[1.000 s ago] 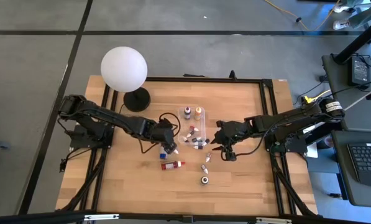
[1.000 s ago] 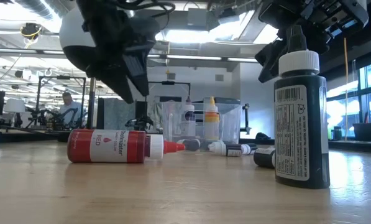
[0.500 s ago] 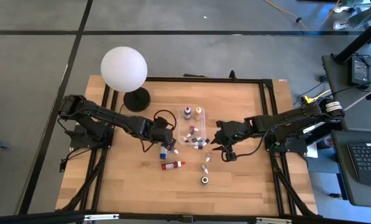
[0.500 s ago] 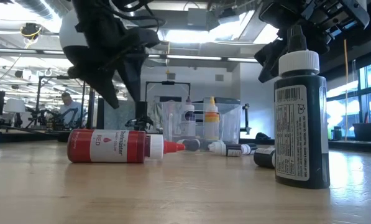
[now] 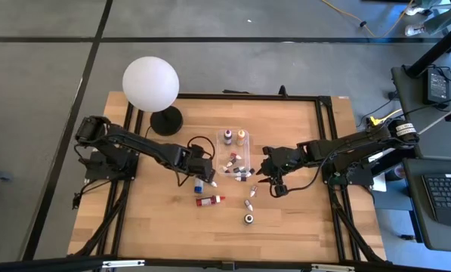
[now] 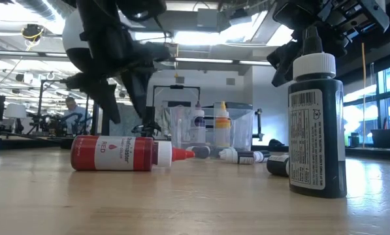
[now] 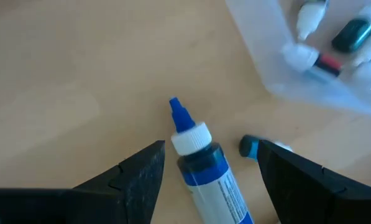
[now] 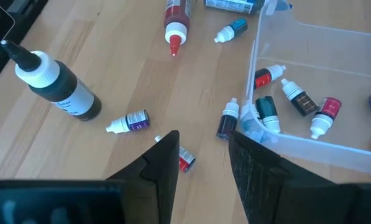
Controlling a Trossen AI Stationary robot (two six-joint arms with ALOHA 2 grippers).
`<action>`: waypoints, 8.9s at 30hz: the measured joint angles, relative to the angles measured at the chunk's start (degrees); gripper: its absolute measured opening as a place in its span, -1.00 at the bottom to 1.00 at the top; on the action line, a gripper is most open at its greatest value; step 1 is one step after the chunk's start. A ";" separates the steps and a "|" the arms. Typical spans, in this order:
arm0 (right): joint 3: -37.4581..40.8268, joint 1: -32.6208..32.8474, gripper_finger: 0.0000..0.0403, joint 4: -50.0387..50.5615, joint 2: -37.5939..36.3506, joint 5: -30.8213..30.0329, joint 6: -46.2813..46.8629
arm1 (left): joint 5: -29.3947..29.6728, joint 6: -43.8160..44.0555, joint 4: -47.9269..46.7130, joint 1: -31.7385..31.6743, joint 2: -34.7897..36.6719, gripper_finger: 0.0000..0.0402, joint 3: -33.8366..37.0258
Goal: Pick & Place food coloring
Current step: Put the large blue food coloring bottle in the transparent bin, then put the small black food coloring bottle in the transparent bin
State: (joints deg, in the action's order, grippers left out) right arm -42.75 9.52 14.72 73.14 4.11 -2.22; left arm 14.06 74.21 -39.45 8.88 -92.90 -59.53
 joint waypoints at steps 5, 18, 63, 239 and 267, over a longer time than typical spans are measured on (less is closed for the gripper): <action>0.01 0.00 -0.29 0.06 0.00 -0.01 0.00 | -2.04 0.05 0.58 0.00 -3.04 0.25 0.02; 0.01 0.00 -0.29 0.44 0.00 0.01 -1.21 | -1.78 -0.59 3.09 -1.61 -5.75 0.25 0.07; 0.01 0.00 -0.29 1.41 0.00 0.01 -1.53 | -7.75 -16.55 4.56 -4.17 -8.25 -0.41 0.04; 0.03 -0.02 -0.29 -7.54 0.02 -0.01 3.67 | 11.08 -93.20 124.79 -19.54 -22.43 -0.03 29.14; -0.04 -0.34 -0.29 -3.46 2.63 -9.66 6.55 | 17.53 -96.63 118.05 -1.07 -7.60 -0.04 29.16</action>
State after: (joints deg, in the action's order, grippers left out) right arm -42.78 9.18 11.26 75.77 -5.55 4.33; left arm 31.58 -22.42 78.60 7.82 -100.50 -30.37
